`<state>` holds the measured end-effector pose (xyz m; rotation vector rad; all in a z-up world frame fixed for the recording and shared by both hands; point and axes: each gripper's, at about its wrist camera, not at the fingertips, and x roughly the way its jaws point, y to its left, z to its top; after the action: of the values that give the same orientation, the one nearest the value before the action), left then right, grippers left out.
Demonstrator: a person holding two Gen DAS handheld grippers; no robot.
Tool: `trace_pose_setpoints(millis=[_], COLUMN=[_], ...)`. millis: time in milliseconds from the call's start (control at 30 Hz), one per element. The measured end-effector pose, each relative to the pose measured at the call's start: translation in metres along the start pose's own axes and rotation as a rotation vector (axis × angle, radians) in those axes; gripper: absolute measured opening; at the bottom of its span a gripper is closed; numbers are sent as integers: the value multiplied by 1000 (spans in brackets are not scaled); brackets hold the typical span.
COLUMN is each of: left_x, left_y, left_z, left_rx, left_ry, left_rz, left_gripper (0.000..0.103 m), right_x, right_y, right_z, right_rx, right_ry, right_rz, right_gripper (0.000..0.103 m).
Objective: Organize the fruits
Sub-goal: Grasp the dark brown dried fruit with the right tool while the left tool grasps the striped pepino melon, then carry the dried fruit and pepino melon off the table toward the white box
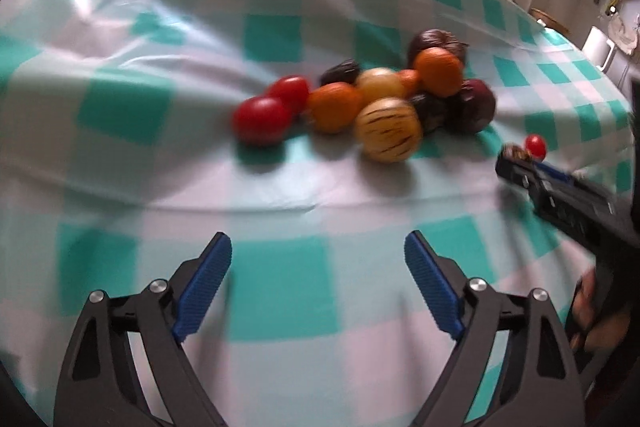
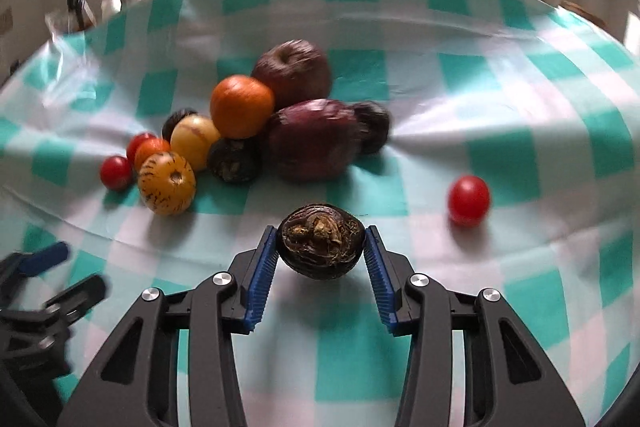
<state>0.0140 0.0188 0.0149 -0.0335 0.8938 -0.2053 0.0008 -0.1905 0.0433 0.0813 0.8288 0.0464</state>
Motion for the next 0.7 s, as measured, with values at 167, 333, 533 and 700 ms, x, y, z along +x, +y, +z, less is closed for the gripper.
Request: trace_pose_setpoints(millis=[167, 333, 533, 700], left_x=[26, 52, 57, 30], left_y=[-27, -47, -50, -39], left_z=[24, 49, 51, 30], left_rx=[-29, -34, -48, -85], left_ry=[-8, 0, -8, -47], left_rz=[12, 57, 25, -42], left_gripper=[82, 74, 45, 45], right_x=[-25, -32, -36, -38], right_y=[-22, -30, -33, -35], right_z=[-20, -21, -23, -26], right_rx=[84, 129, 145, 157], right_ry=[-51, -74, -84, -93], right_rz=[51, 106, 125, 130], right_gripper=[43, 44, 44, 44])
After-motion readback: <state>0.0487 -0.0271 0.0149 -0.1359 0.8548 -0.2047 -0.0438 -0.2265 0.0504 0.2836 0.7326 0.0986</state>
